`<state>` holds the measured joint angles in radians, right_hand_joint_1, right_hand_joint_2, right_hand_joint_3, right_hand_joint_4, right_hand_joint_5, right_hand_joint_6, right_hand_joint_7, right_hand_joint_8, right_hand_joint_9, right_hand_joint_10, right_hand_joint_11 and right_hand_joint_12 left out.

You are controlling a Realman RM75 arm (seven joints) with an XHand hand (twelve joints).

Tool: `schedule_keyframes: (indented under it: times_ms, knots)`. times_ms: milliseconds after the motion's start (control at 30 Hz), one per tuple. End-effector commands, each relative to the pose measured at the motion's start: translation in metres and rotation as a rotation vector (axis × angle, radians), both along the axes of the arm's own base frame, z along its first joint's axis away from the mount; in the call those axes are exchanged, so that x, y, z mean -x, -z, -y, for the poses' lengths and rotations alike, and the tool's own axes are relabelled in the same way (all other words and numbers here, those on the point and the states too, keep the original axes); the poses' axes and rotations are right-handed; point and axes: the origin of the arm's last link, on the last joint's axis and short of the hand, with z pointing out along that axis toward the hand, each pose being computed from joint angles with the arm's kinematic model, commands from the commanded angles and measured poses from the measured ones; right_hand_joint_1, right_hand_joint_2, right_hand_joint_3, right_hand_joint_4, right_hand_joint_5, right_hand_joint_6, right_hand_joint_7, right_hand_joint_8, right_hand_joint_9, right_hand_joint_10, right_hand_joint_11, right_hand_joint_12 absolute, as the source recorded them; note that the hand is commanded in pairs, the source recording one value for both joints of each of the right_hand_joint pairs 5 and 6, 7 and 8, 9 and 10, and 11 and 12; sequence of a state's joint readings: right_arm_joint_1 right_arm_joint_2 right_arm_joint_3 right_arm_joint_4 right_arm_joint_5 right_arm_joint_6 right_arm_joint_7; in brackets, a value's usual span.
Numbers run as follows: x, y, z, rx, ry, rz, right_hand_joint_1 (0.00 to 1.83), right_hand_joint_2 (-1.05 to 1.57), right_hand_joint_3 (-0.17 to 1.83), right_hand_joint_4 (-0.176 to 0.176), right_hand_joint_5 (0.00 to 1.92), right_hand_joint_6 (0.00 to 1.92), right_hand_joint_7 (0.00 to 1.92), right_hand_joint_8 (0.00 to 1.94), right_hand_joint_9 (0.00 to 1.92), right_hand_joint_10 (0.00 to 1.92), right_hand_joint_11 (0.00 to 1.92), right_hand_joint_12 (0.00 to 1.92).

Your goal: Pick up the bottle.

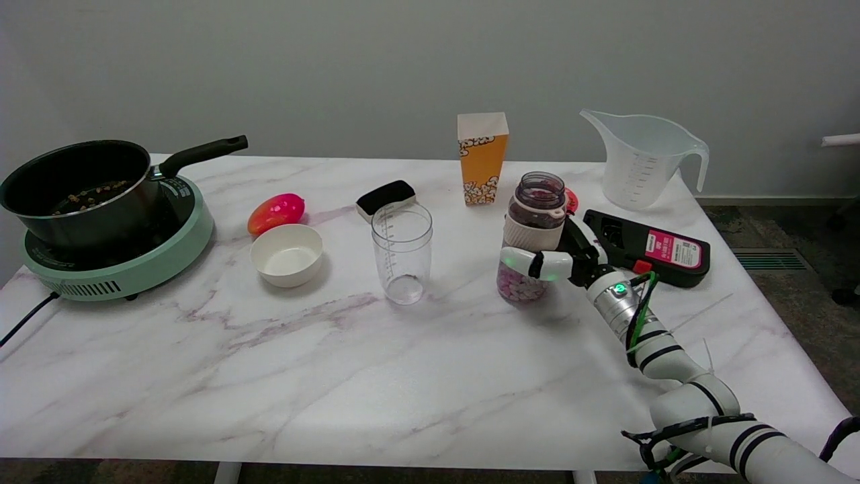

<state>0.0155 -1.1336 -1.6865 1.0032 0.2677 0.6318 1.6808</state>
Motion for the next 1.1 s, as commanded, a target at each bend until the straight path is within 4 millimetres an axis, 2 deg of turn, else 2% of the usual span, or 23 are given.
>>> schedule_keyframes:
  times_ms: [33,133,233,300,367,467,633,867,1100]
  knots:
    - [0.002,0.0,-0.002,0.011,0.002,0.022,1.36,0.75,0.65,0.0,0.86,0.86,1.06,1.06,1.17,1.17,1.01,1.01]
    - [0.001,0.0,-0.001,0.011,-0.001,0.022,1.36,0.83,0.57,0.0,0.89,0.89,1.23,1.23,1.25,1.25,1.04,1.04]
    - [0.0,-0.001,0.0,0.012,-0.005,0.022,1.34,0.9,0.61,0.0,1.0,1.0,1.38,1.38,1.33,1.33,1.08,1.08]
    - [-0.003,-0.002,0.002,0.012,-0.014,0.02,1.31,1.03,0.64,0.0,1.18,1.18,1.5,1.5,1.44,1.44,1.14,1.14]
    - [-0.008,-0.002,0.006,0.011,-0.028,0.018,1.25,1.22,0.54,0.0,1.42,1.42,1.61,1.61,1.55,1.55,1.21,1.21]
    - [-0.019,-0.002,0.015,0.002,-0.055,0.004,1.15,1.46,0.33,0.0,1.66,1.66,1.7,1.7,1.61,1.61,1.28,1.28]
    - [-0.039,-0.001,0.03,-0.009,-0.11,-0.01,1.11,1.57,0.28,0.0,1.75,1.75,1.74,1.74,1.64,1.64,1.3,1.3]
    - [-0.057,-0.001,0.04,-0.013,-0.147,-0.02,1.15,1.57,0.28,0.0,1.81,1.81,1.76,1.76,1.64,1.64,1.3,1.3]
    - [-0.083,-0.001,0.05,-0.045,-0.196,-0.096,1.22,1.57,0.26,0.0,1.92,1.92,1.78,1.78,1.66,1.66,1.34,1.34]
